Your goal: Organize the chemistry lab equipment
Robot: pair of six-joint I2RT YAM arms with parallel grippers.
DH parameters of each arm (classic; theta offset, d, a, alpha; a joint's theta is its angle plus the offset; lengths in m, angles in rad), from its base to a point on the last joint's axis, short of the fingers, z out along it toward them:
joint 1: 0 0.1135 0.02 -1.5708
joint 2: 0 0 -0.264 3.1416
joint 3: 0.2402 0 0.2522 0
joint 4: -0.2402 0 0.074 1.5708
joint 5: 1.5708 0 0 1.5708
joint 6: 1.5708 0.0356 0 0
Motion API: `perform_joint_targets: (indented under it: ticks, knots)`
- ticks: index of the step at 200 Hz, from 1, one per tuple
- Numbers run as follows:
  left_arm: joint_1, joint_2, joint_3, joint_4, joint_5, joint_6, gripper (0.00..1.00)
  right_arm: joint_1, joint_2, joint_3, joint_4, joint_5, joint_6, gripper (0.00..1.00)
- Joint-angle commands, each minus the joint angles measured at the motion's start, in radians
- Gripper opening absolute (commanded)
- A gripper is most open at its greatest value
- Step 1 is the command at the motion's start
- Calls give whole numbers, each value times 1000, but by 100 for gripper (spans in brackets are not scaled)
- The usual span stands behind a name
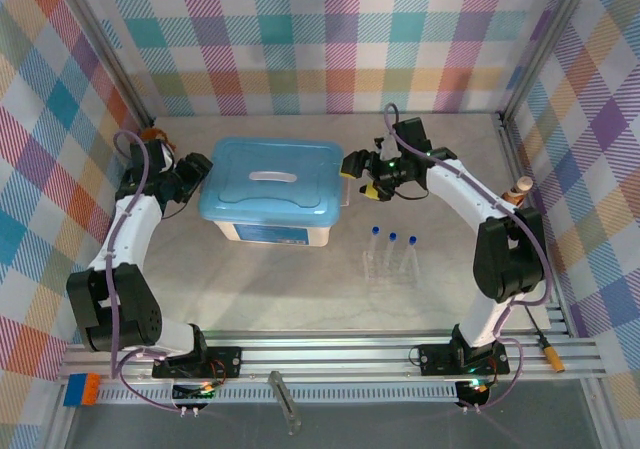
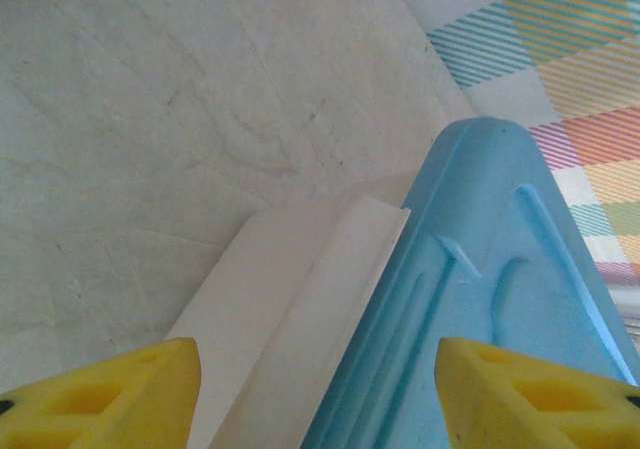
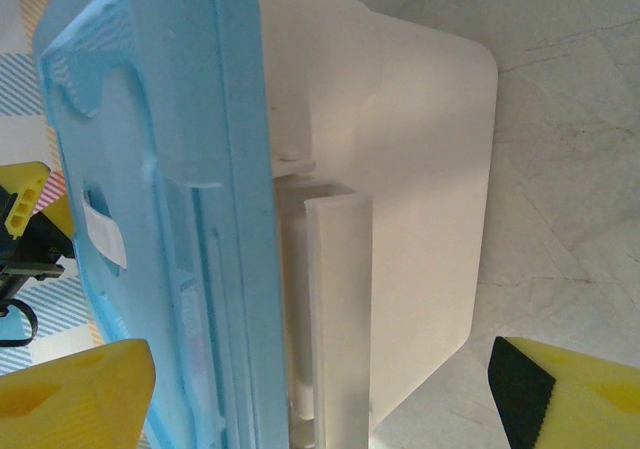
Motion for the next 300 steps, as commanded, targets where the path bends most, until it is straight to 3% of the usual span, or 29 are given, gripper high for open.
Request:
perform_joint_targets:
  ticks: [1, 119, 229, 300]
  knots:
    - [17, 8, -17, 41, 48, 6, 64, 17, 23, 13, 25, -28, 6, 88]
    - [-5, 10, -40, 110, 126, -9, 64, 76, 81, 70, 50, -39, 19, 86]
    - [-83, -2, -2, 5, 73, 62, 64, 140, 109, 229, -206, 141, -85, 56]
    - [-152, -5, 15, -32, 42, 99, 63, 158, 162, 334, -304, 192, -134, 52]
